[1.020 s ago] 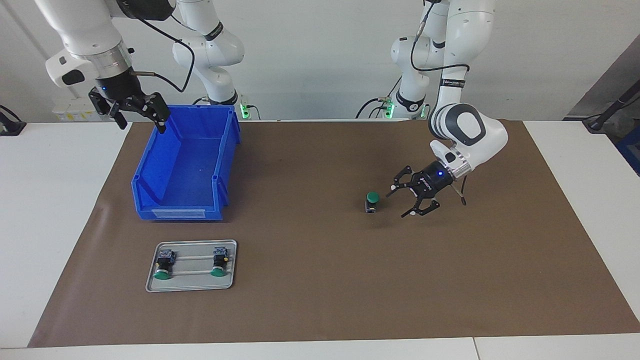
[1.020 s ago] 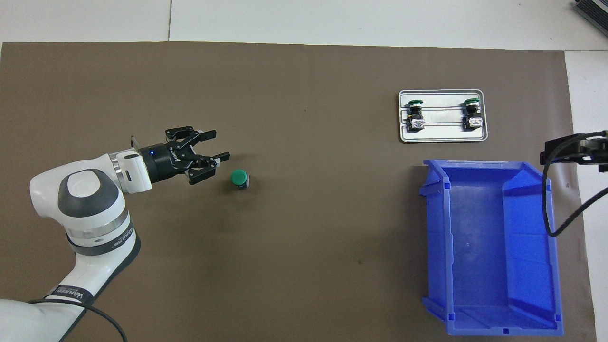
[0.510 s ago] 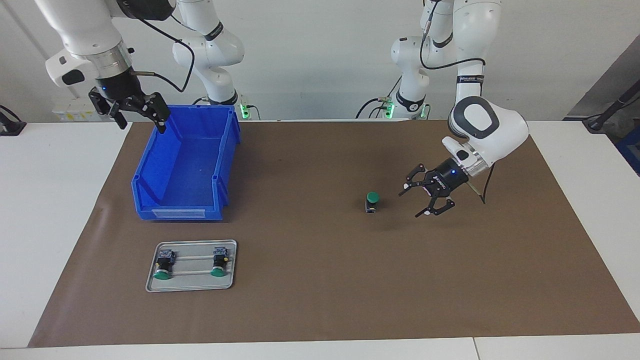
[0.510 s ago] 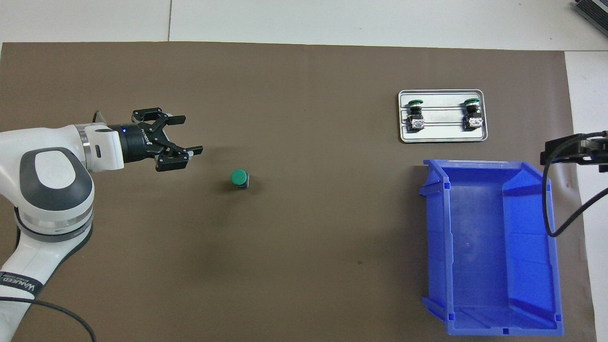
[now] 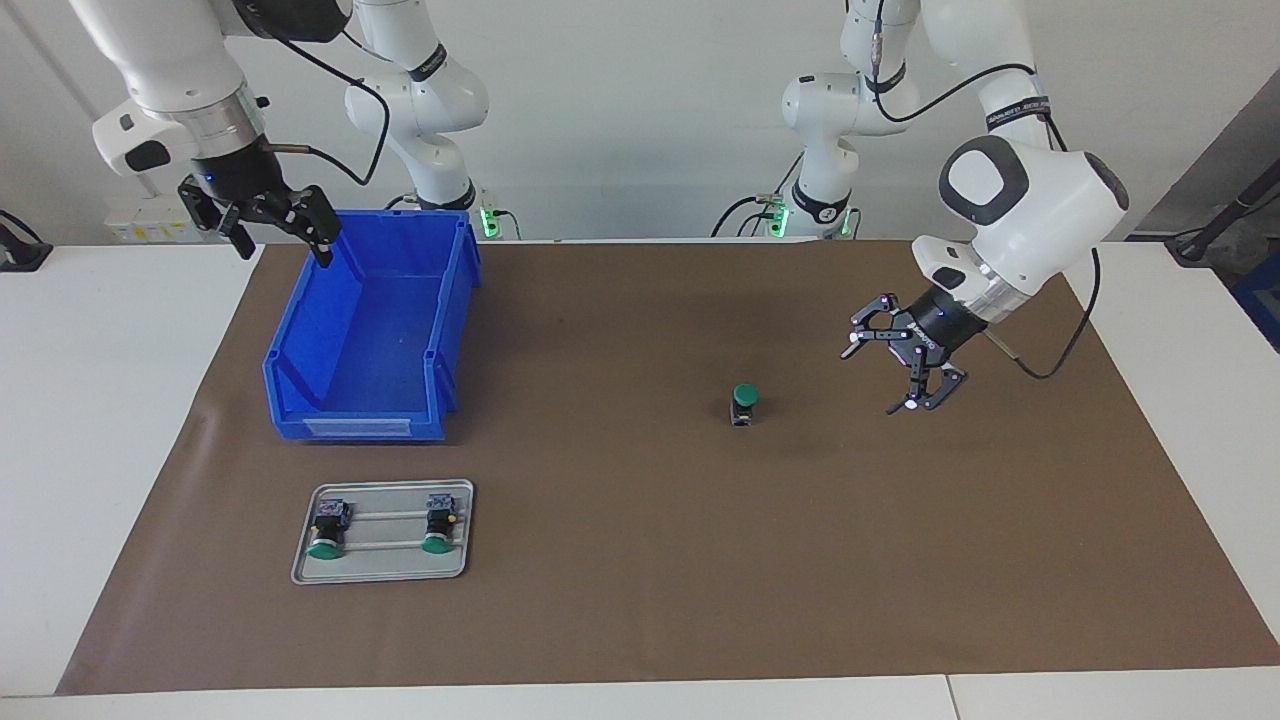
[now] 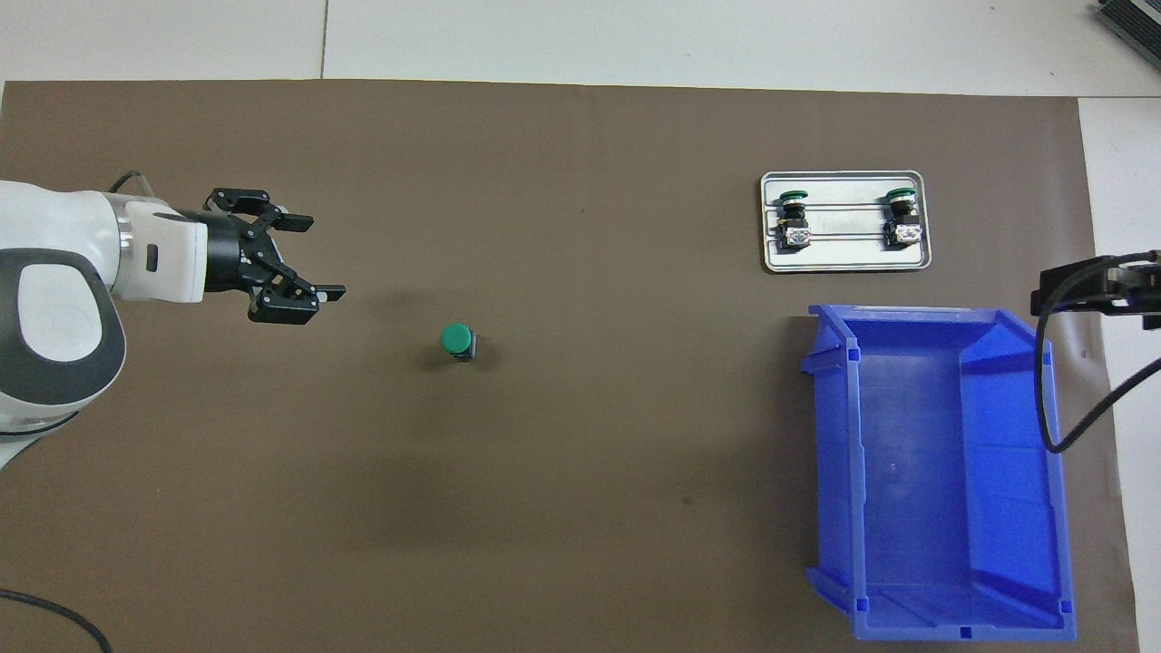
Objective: Place and press button with both arms
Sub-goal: 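Draw the left gripper back away from the button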
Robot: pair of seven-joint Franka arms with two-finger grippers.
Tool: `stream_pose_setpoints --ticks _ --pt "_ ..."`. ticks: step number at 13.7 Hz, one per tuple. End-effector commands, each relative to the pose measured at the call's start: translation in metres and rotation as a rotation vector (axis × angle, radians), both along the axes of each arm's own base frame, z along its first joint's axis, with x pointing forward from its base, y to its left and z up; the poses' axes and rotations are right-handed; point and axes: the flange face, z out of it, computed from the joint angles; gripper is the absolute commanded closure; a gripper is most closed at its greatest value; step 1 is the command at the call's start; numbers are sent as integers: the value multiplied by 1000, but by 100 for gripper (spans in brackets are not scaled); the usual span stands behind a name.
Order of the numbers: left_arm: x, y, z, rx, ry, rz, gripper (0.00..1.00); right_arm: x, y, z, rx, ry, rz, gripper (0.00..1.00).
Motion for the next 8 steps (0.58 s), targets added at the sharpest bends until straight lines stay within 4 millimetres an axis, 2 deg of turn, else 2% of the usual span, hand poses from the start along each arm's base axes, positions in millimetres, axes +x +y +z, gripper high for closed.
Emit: stream_pose_setpoints --ticks 1,4,6,8 --pt "5 6 17 123 56 79 0 -9 -1 -2 23 -9 8 0" --pt "6 3 35 270 94 248 0 -9 -2 -2 24 -7 6 0" --pt "1 -20 42 312 143 415 0 -9 -1 -2 24 -6 8 0" --pt "-1 -37 47 337 156 464 6 -9 -2 -2 24 -6 6 0"
